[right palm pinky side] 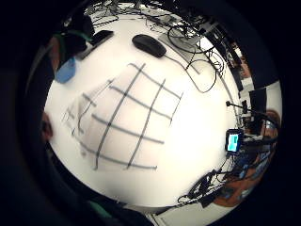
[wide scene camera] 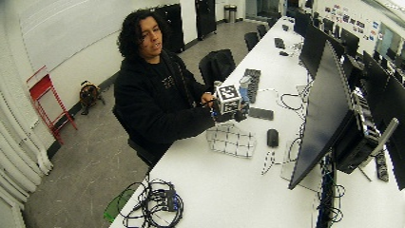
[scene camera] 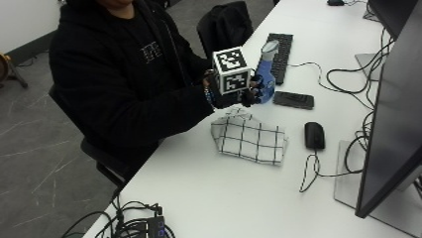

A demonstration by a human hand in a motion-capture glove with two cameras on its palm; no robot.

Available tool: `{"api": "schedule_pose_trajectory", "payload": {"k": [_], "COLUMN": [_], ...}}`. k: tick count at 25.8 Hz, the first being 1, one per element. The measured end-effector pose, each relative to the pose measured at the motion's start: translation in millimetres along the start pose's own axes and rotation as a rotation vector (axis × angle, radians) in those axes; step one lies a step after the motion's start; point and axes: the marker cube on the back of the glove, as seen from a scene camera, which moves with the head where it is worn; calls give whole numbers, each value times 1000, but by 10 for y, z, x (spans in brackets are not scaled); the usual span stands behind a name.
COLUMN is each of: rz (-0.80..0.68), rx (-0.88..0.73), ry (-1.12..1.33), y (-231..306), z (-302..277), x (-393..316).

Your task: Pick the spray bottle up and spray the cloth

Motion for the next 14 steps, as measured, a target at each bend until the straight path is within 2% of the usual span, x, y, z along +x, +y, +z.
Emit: {"api": "schedule_pose_trajectory", "payload": {"k": [7, 14], "rz": [-35, -52], "rx": [-42, -118], "ry": [57, 83], "y": [572, 810], "z": [-188, -122], "x": [-212, -304]}}
